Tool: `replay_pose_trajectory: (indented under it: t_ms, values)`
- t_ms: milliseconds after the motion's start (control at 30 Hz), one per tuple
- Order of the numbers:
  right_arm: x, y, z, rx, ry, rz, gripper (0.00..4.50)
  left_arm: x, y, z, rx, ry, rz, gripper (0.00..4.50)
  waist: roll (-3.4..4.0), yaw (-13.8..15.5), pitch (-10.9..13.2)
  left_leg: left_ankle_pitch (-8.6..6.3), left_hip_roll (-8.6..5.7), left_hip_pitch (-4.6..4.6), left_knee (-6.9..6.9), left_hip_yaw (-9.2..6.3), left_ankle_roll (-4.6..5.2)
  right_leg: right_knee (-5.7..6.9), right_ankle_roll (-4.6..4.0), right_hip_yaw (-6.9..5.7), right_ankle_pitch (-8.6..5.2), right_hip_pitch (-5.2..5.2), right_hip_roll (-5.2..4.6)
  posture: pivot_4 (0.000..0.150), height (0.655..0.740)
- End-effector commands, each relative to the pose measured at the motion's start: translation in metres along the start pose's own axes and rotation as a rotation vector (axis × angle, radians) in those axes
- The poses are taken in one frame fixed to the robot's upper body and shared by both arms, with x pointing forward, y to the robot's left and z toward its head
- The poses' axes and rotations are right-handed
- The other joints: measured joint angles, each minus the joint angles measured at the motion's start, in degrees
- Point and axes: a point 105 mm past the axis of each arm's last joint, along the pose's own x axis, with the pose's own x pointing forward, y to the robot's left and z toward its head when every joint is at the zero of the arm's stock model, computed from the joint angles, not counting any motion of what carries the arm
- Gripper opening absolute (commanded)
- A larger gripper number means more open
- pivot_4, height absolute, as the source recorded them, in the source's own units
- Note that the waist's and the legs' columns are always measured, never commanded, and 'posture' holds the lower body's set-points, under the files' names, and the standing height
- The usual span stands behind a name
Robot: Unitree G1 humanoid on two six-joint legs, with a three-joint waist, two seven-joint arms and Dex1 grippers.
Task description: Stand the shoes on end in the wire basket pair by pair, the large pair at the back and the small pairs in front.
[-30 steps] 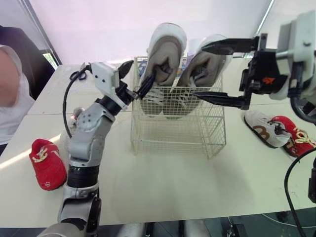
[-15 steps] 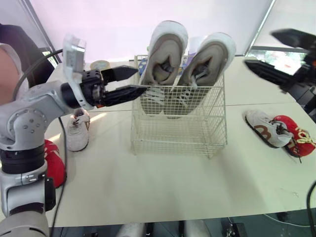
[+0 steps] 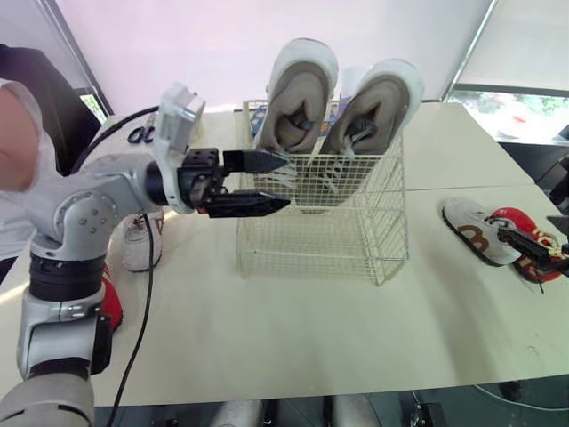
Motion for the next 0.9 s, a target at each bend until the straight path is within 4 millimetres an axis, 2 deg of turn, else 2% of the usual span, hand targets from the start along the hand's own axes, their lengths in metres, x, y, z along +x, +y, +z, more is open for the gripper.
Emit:
replay_pose_trajectory:
  t_ms: [33,133,267,733,833,900]
  values:
    - [0.006,-0.010,-0.005,-0.009,-0.011,-0.015,4.50,0.000,-0.006,0.006,0.052,-0.002,0.007,4.36,0.01,-0.04,0.01,0.00,0.00,0.00,0.00,0.00,0.00,0.00,0.00,0.00,0.00,0.00,0.00,0.150,0.7400]
    - [0.015,-0.022,-0.022,0.021,0.015,-0.041,4.50,0.001,-0.007,0.005,0.055,-0.003,0.022,4.36,0.02,-0.07,0.01,0.00,0.00,0.02,0.00,0.00,0.00,-0.01,0.00,0.00,0.00,0.03,0.00,0.150,0.7400]
    - [0.020,-0.030,-0.030,0.003,0.033,-0.056,4.50,0.002,-0.009,0.003,0.062,0.001,0.036,4.36,0.04,-0.07,0.03,0.01,0.00,0.03,-0.02,0.00,-0.01,0.00,0.01,0.00,0.00,0.00,0.01,0.150,0.7400]
    - [0.047,-0.014,-0.052,0.038,0.087,0.000,4.50,0.007,-0.007,0.003,0.083,-0.008,0.082,4.36,0.05,-0.06,0.03,0.02,0.00,0.05,-0.03,0.00,-0.03,0.00,0.01,0.00,0.01,0.02,0.03,0.150,0.7400]
    - [0.050,-0.011,-0.051,0.038,0.089,0.005,3.68,0.007,-0.006,0.003,0.087,-0.003,0.088,4.42,0.05,-0.06,0.03,0.02,0.00,0.05,-0.03,0.00,-0.03,0.00,0.01,0.01,0.01,0.03,0.03,0.150,0.7400]
    - [0.052,-0.009,-0.047,0.030,0.072,0.009,2.74,0.008,-0.005,0.003,0.090,-0.006,0.092,4.42,0.05,-0.13,0.03,0.02,0.00,0.05,-0.03,0.00,-0.03,0.00,0.01,0.01,0.01,0.02,0.04,0.150,0.7400]
